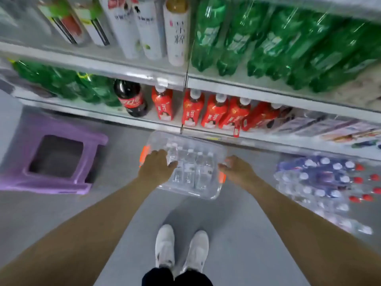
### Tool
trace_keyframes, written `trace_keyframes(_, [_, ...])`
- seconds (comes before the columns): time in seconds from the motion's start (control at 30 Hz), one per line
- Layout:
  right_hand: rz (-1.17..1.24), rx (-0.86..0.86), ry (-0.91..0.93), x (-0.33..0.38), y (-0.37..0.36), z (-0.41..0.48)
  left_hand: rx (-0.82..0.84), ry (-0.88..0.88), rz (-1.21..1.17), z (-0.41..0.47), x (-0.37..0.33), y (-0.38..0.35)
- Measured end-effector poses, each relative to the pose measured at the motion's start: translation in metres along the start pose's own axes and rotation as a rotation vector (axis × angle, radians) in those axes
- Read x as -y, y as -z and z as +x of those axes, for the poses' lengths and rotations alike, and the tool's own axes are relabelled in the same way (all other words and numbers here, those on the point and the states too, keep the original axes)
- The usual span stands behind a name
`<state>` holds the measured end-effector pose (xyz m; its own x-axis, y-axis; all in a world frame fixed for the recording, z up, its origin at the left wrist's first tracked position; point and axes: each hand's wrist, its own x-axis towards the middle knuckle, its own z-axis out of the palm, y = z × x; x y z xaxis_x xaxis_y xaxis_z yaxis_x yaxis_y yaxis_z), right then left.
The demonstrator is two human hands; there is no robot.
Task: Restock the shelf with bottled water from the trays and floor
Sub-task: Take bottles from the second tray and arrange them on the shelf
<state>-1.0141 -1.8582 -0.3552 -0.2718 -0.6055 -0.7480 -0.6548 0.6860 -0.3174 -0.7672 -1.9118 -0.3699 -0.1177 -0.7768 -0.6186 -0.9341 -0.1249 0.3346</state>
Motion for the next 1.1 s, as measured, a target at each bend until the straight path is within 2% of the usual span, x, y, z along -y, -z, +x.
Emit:
trace_keyframes(0.2, [0.038,0.102,-0.083,-0.048,-0.114,0.098,0.098,0.113,-0.051,0.08,0.075,-0.114])
trace_keyframes(0.4, [0.097,0.041,-0.141,-0.072,-0.186,0.18,0.126,0.172,-0.126,0.152,0.119,-0.186])
trace_keyframes(0.63, [0.189,-0.007,-0.272,-0.091,-0.23,0.23,0.103,0.202,-0.195,0.203,0.135,-0.231])
trace_keyframes(0.83, [0.125,-0.108,-0.268,-0.095,-0.261,0.238,0.02,0.262,-0.271,0.231,0.127,-0.255])
trace_keyframes(0.97, [0.137,-0.187,-0.294,-0.099,-0.271,0.245,-0.007,0.284,-0.239,0.239,0.13,-0.265])
trace_keyframes(1.1, [0.154,-0.172,-0.322,-0.104,-0.266,0.253,-0.013,0.287,-0.242,0.246,0.135,-0.266])
